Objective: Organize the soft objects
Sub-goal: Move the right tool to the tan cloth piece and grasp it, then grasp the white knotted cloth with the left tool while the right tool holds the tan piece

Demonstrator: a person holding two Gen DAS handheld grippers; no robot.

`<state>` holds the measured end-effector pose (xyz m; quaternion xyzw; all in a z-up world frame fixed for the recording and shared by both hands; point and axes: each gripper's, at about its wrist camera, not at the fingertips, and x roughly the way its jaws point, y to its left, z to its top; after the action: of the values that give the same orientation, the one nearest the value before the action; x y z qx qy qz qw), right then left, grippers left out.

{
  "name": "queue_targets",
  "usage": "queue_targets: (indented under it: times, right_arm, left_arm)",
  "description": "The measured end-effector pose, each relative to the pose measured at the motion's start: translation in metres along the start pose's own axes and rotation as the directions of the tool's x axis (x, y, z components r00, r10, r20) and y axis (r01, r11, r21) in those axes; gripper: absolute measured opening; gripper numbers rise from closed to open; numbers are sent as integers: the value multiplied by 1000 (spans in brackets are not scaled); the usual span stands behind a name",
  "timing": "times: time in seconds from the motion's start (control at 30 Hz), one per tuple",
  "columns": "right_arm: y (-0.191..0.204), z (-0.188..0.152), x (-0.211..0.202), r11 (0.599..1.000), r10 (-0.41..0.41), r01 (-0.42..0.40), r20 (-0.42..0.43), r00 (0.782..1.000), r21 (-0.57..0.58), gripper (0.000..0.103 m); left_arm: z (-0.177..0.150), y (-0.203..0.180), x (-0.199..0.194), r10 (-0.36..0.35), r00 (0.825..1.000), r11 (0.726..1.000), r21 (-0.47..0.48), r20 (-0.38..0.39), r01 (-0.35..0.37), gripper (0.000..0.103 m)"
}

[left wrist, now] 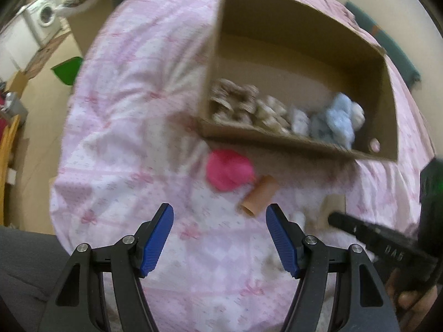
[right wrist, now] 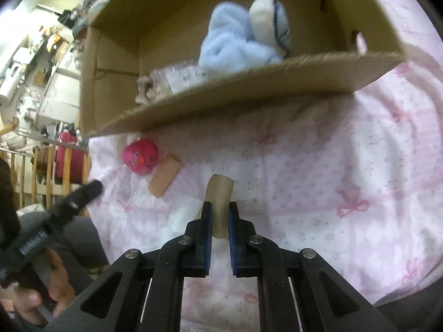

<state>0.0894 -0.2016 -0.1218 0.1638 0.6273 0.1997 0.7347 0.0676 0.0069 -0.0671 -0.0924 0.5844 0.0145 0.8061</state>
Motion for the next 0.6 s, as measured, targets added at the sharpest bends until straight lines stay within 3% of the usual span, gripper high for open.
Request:
queue_targets:
  times: [0.23, 0.6]
  right_arm:
    - [2, -4, -28, 1000, -18, 18, 76, 997, 0, 12]
    - [-19, -10, -36, 997, -43, 38, 77, 996, 64, 12]
  left_arm:
    - [-19, -40, 11, -64, 997, 987, 147, -52, 71, 67]
    - [-29, -71, 44, -24, 993, 971, 235, -118, 52, 66]
